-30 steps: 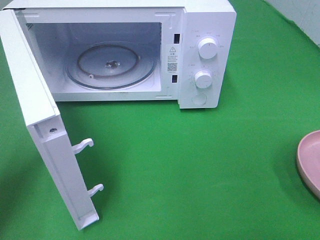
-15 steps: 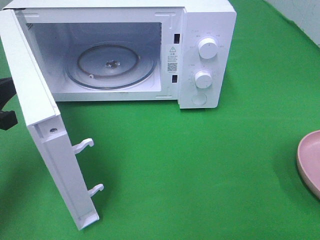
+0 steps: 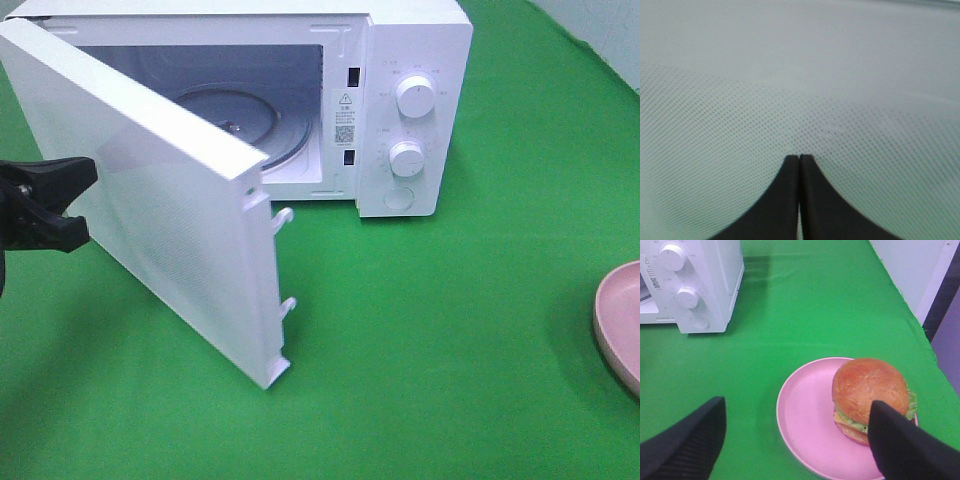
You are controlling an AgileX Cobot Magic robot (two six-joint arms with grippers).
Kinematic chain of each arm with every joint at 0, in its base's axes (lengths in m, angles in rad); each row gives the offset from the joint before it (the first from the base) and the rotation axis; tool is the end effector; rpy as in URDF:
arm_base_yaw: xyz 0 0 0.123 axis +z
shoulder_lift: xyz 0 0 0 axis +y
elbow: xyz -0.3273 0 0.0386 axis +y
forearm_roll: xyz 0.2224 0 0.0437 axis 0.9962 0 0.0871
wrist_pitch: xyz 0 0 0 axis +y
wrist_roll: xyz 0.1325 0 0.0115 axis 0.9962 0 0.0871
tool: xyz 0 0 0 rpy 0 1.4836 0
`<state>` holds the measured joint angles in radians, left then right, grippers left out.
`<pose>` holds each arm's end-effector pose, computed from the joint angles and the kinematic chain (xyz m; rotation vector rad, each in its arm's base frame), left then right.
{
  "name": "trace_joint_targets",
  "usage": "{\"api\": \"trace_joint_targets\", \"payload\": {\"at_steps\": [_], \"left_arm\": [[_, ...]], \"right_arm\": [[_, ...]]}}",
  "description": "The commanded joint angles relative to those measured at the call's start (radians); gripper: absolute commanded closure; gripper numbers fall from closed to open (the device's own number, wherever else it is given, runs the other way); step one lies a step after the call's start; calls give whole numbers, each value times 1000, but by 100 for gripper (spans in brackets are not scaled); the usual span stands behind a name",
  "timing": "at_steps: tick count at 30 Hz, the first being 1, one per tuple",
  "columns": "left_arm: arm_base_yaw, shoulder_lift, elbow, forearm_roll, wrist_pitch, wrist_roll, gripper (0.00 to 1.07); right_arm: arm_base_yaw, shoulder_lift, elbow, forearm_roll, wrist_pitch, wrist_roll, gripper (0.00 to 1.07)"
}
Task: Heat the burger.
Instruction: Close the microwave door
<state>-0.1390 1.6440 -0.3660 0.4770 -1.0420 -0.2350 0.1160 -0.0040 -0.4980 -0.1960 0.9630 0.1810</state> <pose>0.2780 -0.0921 0.2217 0.4339 1.7235 -0.4466 -0.0282 -0.0247 0.2587 0.0606 1.9298 -0.0324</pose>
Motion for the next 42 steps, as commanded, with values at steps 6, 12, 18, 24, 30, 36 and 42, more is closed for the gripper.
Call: {"api": "trace_joint_targets", "payload": {"at_steps": [6, 12, 18, 24, 30, 36, 42], "left_arm": [[-125, 74, -60, -134, -1, 48, 107], [-211, 142, -139, -206, 3, 48, 107], [-305, 205, -257, -280, 88, 51, 107], [-360, 260, -361, -336, 117, 50, 107], [-388, 302, -451, -359, 167, 50, 107], [-404, 347, -545, -365, 205, 46, 107], [-403, 394, -638, -394, 224, 46, 107]], "right_arm": [[-8, -27, 4, -4, 1, -11, 32], [-8, -27, 4, -4, 1, -11, 32], [-8, -27, 4, -4, 1, -11, 32], [-8, -27, 4, -4, 1, -11, 32], [-8, -27, 4, -4, 1, -11, 32], [-8, -27, 4, -4, 1, -11, 32], [-8, -27, 4, -4, 1, -11, 32]]}}
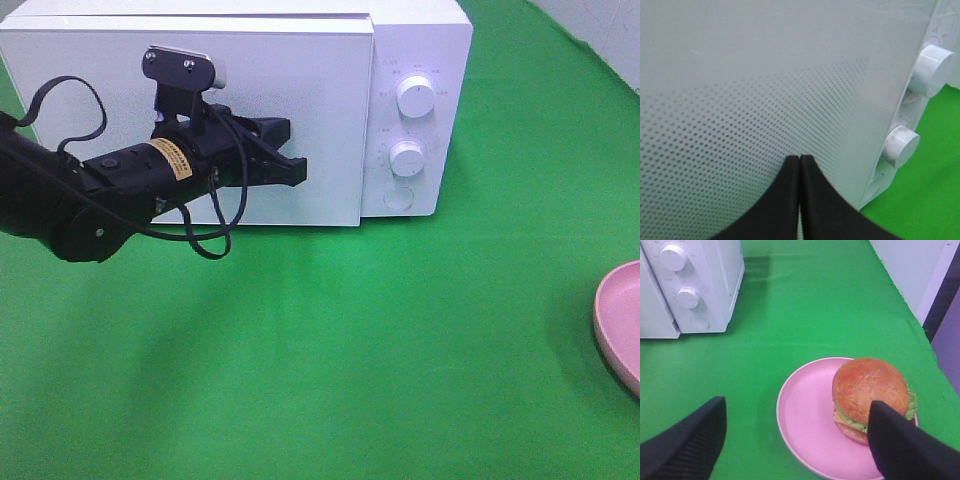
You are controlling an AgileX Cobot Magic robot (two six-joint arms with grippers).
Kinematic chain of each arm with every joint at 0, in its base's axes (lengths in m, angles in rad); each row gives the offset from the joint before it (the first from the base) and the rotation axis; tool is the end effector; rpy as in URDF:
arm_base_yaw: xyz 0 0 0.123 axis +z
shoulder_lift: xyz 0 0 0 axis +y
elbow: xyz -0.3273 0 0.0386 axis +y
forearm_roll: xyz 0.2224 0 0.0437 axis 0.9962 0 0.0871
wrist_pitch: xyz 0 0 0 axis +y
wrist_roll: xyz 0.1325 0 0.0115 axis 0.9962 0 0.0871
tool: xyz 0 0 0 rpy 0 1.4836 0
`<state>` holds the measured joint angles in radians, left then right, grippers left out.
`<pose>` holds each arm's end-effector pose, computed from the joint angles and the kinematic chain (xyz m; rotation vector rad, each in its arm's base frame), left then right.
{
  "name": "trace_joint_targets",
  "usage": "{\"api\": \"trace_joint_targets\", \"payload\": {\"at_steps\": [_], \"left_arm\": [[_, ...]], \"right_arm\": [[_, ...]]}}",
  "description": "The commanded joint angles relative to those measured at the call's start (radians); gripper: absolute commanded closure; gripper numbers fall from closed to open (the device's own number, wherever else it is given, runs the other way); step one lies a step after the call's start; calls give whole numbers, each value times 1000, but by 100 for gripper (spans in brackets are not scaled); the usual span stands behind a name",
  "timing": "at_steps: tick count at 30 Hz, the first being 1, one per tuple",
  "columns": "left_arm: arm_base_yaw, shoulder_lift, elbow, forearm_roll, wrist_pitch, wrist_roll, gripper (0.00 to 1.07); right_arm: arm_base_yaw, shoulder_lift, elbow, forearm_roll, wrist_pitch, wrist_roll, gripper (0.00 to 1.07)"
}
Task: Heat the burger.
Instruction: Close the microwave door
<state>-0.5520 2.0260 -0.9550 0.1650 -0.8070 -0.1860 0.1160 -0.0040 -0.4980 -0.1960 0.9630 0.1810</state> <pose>0.3777 -0.2511 0.2016 0.5105 1.7120 -0.5560 -0.0282 -0.0247 0.2587 0.0606 1.9298 -0.0324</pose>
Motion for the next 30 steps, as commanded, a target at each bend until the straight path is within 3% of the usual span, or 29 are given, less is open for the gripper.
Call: {"api": "trace_joint_targets", "payload": {"at_steps": [1, 9, 17, 20, 27, 28, 29, 30], "left_arm": [[10, 12, -49, -82, -11, -3, 107], [22, 55, -111, -135, 12, -2, 107], [28, 46, -109, -82, 40, -14, 107], [13, 1, -60, -37, 61, -35, 107], [-2, -90, 74, -31, 113, -42, 107], [-7, -106, 88, -31, 160, -51, 103], [-11, -129, 97, -35, 290, -64, 91], [-11, -129, 97, -35, 290, -64, 91]], "right_arm": [[-8, -27, 4, -4, 1, -11, 32], [-8, -27, 4, -4, 1, -10, 32], [-8, -27, 4, -4, 1, -10, 32], [-8, -27, 4, -4, 1, -10, 33], [-8, -27, 4, -4, 1, -10, 33], [-8, -27, 4, -4, 1, -10, 33], [-8, -27, 4, -4, 1, -10, 33], [-8, -27, 4, -4, 1, -10, 33]]}}
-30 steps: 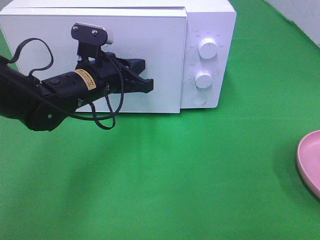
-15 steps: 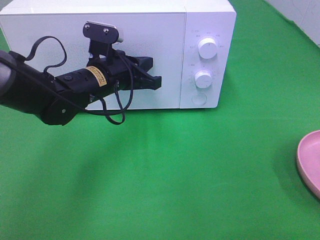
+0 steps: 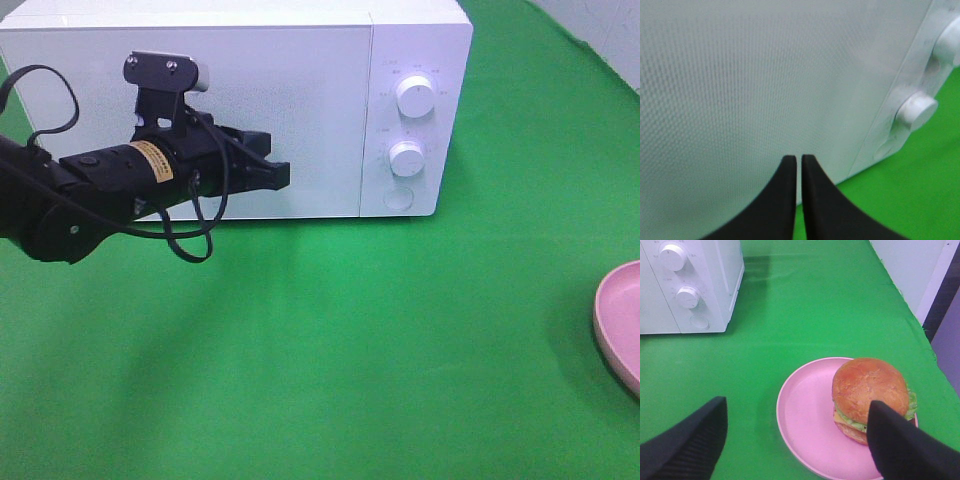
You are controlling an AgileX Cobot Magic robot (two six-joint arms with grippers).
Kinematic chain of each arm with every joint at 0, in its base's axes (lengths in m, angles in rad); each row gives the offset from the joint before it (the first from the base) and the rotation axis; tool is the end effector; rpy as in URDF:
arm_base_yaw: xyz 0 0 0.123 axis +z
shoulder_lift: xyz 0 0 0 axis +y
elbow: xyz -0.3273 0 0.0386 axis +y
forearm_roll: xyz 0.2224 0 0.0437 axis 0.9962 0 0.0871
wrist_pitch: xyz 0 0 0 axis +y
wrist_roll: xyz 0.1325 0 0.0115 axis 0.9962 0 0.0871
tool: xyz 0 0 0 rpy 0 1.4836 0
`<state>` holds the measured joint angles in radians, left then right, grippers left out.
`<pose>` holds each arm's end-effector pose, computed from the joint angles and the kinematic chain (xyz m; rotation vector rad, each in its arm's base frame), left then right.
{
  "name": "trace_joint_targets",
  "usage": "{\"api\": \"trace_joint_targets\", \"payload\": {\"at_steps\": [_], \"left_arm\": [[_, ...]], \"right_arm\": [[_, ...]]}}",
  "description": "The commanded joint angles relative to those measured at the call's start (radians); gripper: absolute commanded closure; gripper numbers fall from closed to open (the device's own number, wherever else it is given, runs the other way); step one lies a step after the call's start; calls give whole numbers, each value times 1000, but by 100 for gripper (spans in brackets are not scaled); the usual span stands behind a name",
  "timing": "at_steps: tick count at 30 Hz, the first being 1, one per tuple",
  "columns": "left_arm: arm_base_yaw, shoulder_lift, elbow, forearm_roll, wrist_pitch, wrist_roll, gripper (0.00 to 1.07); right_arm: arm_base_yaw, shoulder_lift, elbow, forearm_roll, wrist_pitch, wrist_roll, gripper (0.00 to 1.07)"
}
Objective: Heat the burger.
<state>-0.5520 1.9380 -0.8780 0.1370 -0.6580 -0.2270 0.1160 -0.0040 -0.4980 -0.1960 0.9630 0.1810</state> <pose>0.3571 -0.2329 0.2003 0.4707 1.8663 -0.5333 -0.0282 -0.0247 0.2587 0.0606 1.9298 -0.0324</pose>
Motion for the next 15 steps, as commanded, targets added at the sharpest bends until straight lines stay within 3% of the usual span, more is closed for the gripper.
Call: {"api": "trace_joint_targets", "payload": {"at_steps": [1, 2, 3, 4, 5, 6, 7, 15], "left_arm": [[-24, -71, 20, -10, 303, -42, 72], [-24, -71, 20, -10, 303, -42, 72], [-25, -92, 20, -9, 440, -57, 50], [-25, -92, 20, -9, 440, -57, 50], [-25, -121, 20, -9, 605, -87, 29], [-25, -121, 20, -9, 605, -87, 29], [-25, -147, 20, -9, 735, -100, 19], [-25, -275, 20, -45, 1193, -100, 17]], "right_arm": [[-8, -27, 4, -4, 1, -10, 33], [-8, -27, 4, -4, 1, -10, 33], [-8, -27, 4, -4, 1, -10, 33], [-8, -27, 4, -4, 1, -10, 33], [-8, -27, 4, -4, 1, -10, 33], [-8, -27, 4, -4, 1, -10, 33], [-8, -27, 4, -4, 1, -10, 33], [-8, -27, 4, -4, 1, -10, 33]]}}
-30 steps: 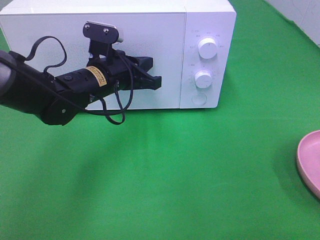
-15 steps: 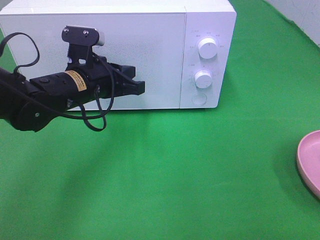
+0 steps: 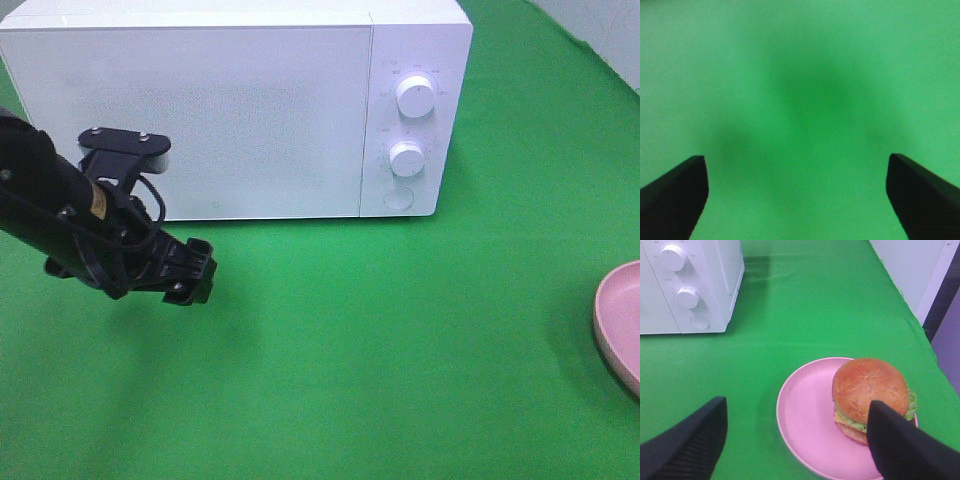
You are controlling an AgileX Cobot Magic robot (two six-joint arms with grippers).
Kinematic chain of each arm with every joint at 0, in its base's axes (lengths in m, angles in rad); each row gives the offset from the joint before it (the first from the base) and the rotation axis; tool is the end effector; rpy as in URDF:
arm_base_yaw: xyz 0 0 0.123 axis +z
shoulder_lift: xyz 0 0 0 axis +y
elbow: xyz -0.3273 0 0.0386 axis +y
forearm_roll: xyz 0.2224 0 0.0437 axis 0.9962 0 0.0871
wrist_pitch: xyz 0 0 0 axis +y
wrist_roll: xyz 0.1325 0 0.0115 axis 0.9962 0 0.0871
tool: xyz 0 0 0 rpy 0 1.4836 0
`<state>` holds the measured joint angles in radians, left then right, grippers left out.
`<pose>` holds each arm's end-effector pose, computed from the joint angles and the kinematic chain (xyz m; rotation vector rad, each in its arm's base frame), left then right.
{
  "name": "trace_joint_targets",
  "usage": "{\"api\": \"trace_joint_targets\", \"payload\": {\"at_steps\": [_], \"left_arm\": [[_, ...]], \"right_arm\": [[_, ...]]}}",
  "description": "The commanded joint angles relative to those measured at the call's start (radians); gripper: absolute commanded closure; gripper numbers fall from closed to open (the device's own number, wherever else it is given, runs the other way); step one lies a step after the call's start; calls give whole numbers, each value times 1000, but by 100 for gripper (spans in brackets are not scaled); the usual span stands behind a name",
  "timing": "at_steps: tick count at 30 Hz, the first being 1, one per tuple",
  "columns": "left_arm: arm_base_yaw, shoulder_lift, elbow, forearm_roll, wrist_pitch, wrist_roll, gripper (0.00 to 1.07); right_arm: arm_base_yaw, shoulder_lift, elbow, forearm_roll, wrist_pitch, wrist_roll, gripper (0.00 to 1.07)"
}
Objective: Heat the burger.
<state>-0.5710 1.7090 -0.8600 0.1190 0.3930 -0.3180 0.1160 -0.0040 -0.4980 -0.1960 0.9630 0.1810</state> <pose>0.2700 -0.1662 0.1824 0.4803 2.6903 -0.1629 -0.0282 -0.0247 0.2587 0.0606 1.9298 -0.0324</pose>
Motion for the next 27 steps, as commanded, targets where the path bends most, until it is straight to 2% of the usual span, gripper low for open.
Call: {"api": "trace_joint_targets", "payload": {"at_steps": [1, 2, 3, 4, 5, 6, 9, 12, 13, 14, 15, 16, 18, 19, 20, 23, 25, 27], "left_arm": [[-6, -46, 2, -27, 142, -9, 17], [-6, -81, 2, -33, 243, -8, 17], [-6, -81, 2, -33, 243, -8, 17], [-6, -126, 2, -33, 362, -8, 17], [-6, -126, 2, -33, 362, -8, 17], [-6, -169, 2, -18, 465, -1, 17], [23, -249, 2, -5, 564, -3, 17], [38, -271, 2, -5, 583, 2, 17], [88, -311, 2, -5, 618, 23, 17], [88, -311, 2, -5, 618, 23, 17], [155, -349, 2, -7, 639, 43, 17], [155, -349, 2, -7, 639, 43, 17], [287, -429, 2, -17, 681, 95, 17], [287, -429, 2, -17, 681, 95, 17], [358, -471, 2, -38, 693, 118, 17], [382, -488, 3, -55, 692, 120, 17], [457, -574, 37, -86, 672, 127, 17], [465, -621, 74, -83, 664, 127, 17]], "right_arm": [[-8, -27, 4, -4, 1, -10, 33], [-8, -27, 4, -4, 1, -10, 33], [-8, -27, 4, -4, 1, -10, 33], [-8, -27, 4, -4, 1, -10, 33], [-8, -27, 4, -4, 1, -10, 33], [-8, -27, 4, -4, 1, -10, 33], [-8, -27, 4, -4, 1, -10, 33], [-8, -27, 4, -4, 1, -10, 33], [-8, -27, 4, -4, 1, -10, 33], [-8, -27, 4, -4, 1, -10, 33], [-8, -27, 4, -4, 1, -10, 33], [-8, -27, 4, -4, 1, -10, 33], [-8, -27, 4, -4, 1, -10, 33], [-8, -27, 4, -4, 1, -10, 33], [-8, -27, 4, -4, 1, -10, 33], [-8, -27, 4, -4, 1, -10, 33], [-8, -27, 4, -4, 1, -10, 33], [-8, -27, 4, -4, 1, -10, 33]]}}
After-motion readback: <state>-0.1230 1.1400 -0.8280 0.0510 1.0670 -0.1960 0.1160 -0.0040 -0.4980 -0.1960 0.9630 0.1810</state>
